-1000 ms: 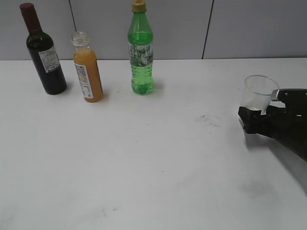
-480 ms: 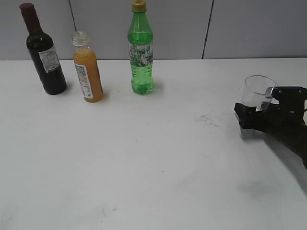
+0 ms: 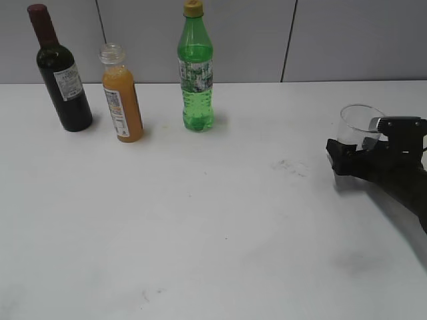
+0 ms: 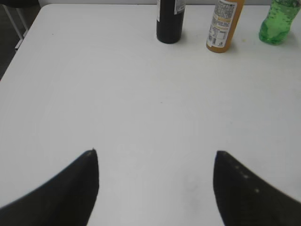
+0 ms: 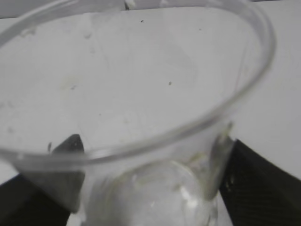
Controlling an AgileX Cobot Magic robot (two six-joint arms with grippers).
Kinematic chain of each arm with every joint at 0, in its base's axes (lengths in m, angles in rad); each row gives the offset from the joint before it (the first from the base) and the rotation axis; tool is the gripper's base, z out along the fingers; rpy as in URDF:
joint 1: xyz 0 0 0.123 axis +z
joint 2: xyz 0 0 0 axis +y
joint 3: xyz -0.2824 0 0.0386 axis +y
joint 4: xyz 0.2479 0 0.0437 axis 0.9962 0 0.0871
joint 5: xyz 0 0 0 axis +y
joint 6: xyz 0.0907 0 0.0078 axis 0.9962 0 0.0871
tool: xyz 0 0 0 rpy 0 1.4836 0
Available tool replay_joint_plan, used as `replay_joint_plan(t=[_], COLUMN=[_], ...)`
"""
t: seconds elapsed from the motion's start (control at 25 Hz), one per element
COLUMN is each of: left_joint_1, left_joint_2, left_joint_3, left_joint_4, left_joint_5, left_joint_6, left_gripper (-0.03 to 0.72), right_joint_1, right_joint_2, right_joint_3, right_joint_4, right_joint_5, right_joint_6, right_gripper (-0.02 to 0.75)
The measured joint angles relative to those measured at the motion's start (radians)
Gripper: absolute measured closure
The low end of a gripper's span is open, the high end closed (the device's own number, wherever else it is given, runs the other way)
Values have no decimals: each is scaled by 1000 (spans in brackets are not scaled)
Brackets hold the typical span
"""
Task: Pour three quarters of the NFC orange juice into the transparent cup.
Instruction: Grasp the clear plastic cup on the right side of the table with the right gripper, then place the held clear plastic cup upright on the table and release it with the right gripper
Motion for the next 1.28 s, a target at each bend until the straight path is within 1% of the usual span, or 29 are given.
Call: replay_joint_plan(t=[0.28, 0.6, 0.68, 0.76, 0.88, 1.0, 1.08, 1.12, 1.2, 1.28], left_joint_1=[0, 0, 0, 0, 0, 0, 0, 0, 0, 0], left_joint_2=[0, 0, 0, 0, 0, 0, 0, 0, 0, 0], left_joint_3=[0, 0, 0, 0, 0, 0, 0, 0, 0, 0], left_joint_4=[0, 0, 0, 0, 0, 0, 0, 0, 0, 0], left_joint_5=[0, 0, 0, 0, 0, 0, 0, 0, 0, 0], left_joint_6=[0, 0, 0, 0, 0, 0, 0, 0, 0, 0], left_gripper=[104, 104, 104, 104, 104, 104, 104, 104, 104, 104], right_joint_1=[0, 0, 0, 0, 0, 2, 16, 28, 77, 139], right_joint_2=[0, 0, 0, -1, -26, -46, -49, -49, -49, -49], right_joint_3=[0, 0, 0, 0, -4, -34, -69, -82, -100, -112], right_joint_4=[-24, -54, -90, -169, -357, -569, -704, -753, -799, -803], right_joint_5=[1, 0, 0, 1, 3, 2, 2, 2, 2, 3], right_joint_6=[0, 0, 0, -5, -45, -69, -70, -68, -50, -33], right_gripper=[198, 199, 199, 199, 200, 200, 200, 200, 200, 200])
